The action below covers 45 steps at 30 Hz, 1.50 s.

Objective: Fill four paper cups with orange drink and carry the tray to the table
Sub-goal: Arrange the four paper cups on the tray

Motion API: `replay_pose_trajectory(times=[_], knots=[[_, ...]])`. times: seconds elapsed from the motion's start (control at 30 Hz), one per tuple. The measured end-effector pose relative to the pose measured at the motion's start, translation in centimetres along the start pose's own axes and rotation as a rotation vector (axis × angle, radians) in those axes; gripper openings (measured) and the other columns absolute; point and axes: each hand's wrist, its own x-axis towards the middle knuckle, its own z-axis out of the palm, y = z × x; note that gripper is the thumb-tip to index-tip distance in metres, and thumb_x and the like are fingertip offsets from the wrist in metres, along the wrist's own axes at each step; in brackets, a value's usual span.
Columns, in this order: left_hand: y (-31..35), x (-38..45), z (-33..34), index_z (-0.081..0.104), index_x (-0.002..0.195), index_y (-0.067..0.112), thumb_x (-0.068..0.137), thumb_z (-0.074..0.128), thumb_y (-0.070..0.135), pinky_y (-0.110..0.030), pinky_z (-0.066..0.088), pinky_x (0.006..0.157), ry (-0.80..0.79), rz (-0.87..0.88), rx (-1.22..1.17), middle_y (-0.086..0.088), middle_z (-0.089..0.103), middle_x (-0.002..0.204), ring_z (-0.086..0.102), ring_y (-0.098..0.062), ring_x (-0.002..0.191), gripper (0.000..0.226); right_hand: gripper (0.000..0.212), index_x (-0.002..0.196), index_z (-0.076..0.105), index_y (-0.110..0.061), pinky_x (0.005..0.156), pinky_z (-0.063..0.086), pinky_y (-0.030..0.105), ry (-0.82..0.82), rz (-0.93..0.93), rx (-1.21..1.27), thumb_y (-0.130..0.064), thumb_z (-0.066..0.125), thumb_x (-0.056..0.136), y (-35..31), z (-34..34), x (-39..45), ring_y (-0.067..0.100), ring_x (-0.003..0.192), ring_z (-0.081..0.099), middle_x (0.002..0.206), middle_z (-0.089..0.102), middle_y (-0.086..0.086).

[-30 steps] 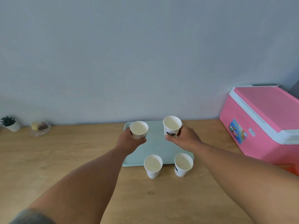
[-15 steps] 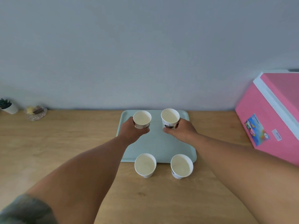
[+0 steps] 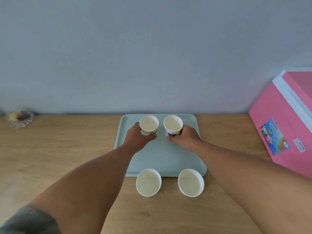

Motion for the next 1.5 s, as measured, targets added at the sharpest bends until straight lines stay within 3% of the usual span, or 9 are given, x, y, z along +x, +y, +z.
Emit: replay_pose_trajectory(times=[0.13, 0.57, 0.7, 0.8, 0.97, 1.13, 1.27, 1.5], knots=[[-0.2, 0.8, 0.0, 0.059, 0.121, 0.023, 0.064, 0.089, 0.044, -0.022, 0.041, 0.069, 0.004, 0.007, 0.014, 0.008, 0.067, 0.111, 0.062, -0.015, 0.1, 0.068, 0.054, 0.12, 0.068, -0.027, 0.09, 0.059, 0.038, 0.017, 0.006, 0.017, -0.047, 0.088, 0.074, 0.4, 0.5, 0.7, 0.019, 0.102, 0.069, 0.109, 0.074, -0.005], [-0.5, 0.5, 0.4, 0.056, 0.128, 0.02, 0.065, 0.09, 0.038, -0.028, 0.041, 0.079, 0.058, -0.027, 0.006, 0.005, 0.064, 0.118, 0.056, -0.015, 0.101, 0.074, 0.066, 0.126, 0.065, -0.023, 0.09, 0.058, 0.039, 0.048, 0.007, 0.0, -0.048, 0.089, 0.069, 0.3, 0.9, 0.3, 0.02, 0.106, 0.069, 0.113, 0.073, -0.005], [-0.9, 0.5, -0.2, 0.05, 0.134, 0.016, 0.068, 0.09, 0.036, -0.029, 0.041, 0.082, 0.025, -0.062, 0.076, 0.0, 0.06, 0.127, 0.057, -0.02, 0.113, 0.08, 0.08, 0.143, 0.054, -0.016, 0.09, 0.05, 0.033, 0.028, 0.028, -0.076, -0.047, 0.088, 0.076, 1.2, 0.2, 0.6, 0.021, 0.114, 0.063, 0.127, 0.064, 0.002], [-1.0, -1.0, -1.4, 0.044, 0.142, 0.016, 0.073, 0.087, 0.036, -0.027, 0.045, 0.076, 0.017, -0.084, 0.1, -0.004, 0.058, 0.134, 0.056, -0.02, 0.115, 0.083, 0.087, 0.151, 0.047, -0.015, 0.092, 0.049, 0.032, 0.014, 0.035, -0.114, -0.05, 0.084, 0.081, 1.6, -0.9, -0.6, 0.023, 0.12, 0.061, 0.134, 0.061, 0.006], [-1.1, -4.1, -3.6, 0.048, 0.139, 0.014, 0.078, 0.081, 0.041, -0.032, 0.05, 0.085, 0.023, -0.068, 0.169, -0.003, 0.061, 0.13, 0.059, -0.02, 0.113, 0.074, 0.065, 0.143, 0.055, -0.014, 0.082, 0.046, 0.028, 0.064, 0.031, -0.132, -0.038, 0.079, 0.088, 1.7, -3.5, -3.5, 0.019, 0.099, 0.06, 0.107, 0.06, -0.005], [-1.6, -7.0, -5.2, 0.06, 0.123, 0.013, 0.084, 0.076, 0.036, -0.029, 0.047, 0.079, -0.012, -0.036, 0.198, 0.001, 0.065, 0.11, 0.062, -0.019, 0.1, 0.049, 0.051, 0.133, 0.061, -0.018, 0.086, 0.046, 0.029, 0.123, 0.052, -0.186, -0.038, 0.077, 0.088, 2.2, -5.7, -7.3, 0.019, 0.105, 0.061, 0.125, 0.067, 0.002], [-2.6, -9.4, -6.2, 0.063, 0.119, 0.013, 0.087, 0.073, 0.033, -0.027, 0.046, 0.082, -0.05, -0.029, 0.196, 0.002, 0.066, 0.105, 0.062, -0.018, 0.098, 0.039, 0.021, 0.101, 0.065, -0.02, 0.087, 0.056, 0.037, 0.185, 0.077, -0.223, -0.031, 0.074, 0.086, 2.6, -6.1, -11.0, 0.025, 0.101, 0.068, 0.105, 0.071, 0.0], [-5.7, -14.3, -7.8, 0.063, 0.12, 0.01, 0.085, 0.073, 0.027, -0.028, 0.048, 0.083, -0.115, 0.017, 0.231, 0.0, 0.064, 0.107, 0.061, -0.02, 0.099, 0.041, 0.011, 0.088, 0.057, -0.016, 0.077, 0.052, 0.037, 0.218, 0.132, -0.26, -0.018, 0.067, 0.085, 4.2, -4.6, -18.0, 0.029, 0.089, 0.063, 0.093, 0.066, 0.002]])
